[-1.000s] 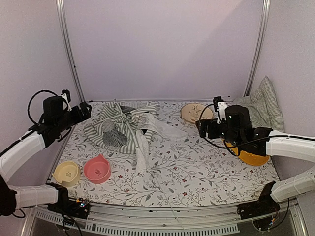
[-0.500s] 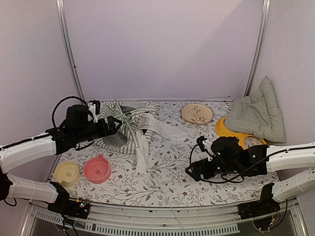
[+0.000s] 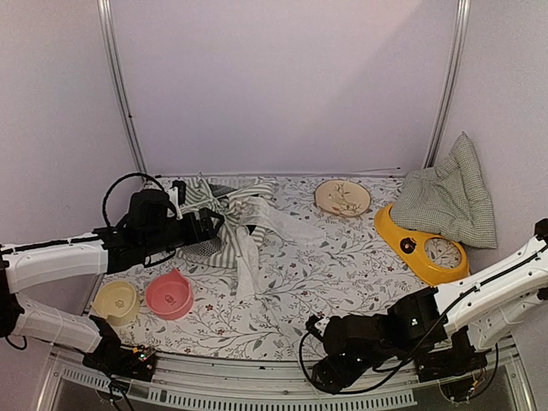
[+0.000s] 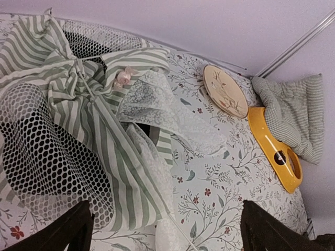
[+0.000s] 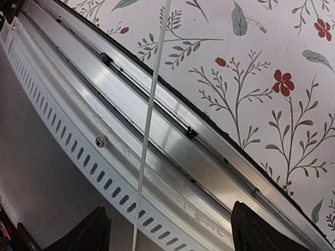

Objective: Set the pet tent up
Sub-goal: Pick up the tent pole from the tent.

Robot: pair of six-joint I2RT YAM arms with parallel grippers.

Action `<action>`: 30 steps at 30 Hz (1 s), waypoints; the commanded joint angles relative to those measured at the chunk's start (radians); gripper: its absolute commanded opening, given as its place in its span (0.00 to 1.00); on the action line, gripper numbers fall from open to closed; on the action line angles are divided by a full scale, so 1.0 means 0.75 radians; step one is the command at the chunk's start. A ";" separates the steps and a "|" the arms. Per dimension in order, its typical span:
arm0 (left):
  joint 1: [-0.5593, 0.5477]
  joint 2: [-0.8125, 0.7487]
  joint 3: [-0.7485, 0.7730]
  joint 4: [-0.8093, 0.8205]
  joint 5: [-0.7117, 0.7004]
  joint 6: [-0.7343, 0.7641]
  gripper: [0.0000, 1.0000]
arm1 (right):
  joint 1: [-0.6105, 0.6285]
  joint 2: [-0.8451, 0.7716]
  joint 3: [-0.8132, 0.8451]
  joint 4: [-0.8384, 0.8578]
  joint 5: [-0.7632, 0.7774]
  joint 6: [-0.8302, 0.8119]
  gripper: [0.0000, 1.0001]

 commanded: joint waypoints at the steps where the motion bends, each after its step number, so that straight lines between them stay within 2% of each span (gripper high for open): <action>1: -0.010 0.022 0.013 0.043 -0.047 -0.008 0.98 | 0.020 0.099 0.074 -0.022 -0.048 0.062 0.79; 10: -0.010 -0.030 0.057 -0.045 -0.052 0.018 0.98 | 0.026 0.320 0.222 -0.050 -0.052 -0.016 0.51; 17: -0.010 -0.091 -0.006 -0.055 0.008 -0.083 0.97 | 0.009 0.386 0.279 -0.053 -0.008 -0.060 0.21; 20: -0.009 -0.107 -0.037 -0.033 0.033 -0.129 0.95 | -0.027 0.386 0.296 -0.053 0.013 -0.096 0.02; 25: -0.010 -0.097 -0.067 -0.013 0.098 -0.184 0.90 | -0.107 0.344 0.316 -0.054 0.070 -0.163 0.00; 30: -0.050 -0.036 -0.121 0.063 0.255 -0.315 0.79 | -0.181 0.341 0.393 -0.066 0.152 -0.237 0.00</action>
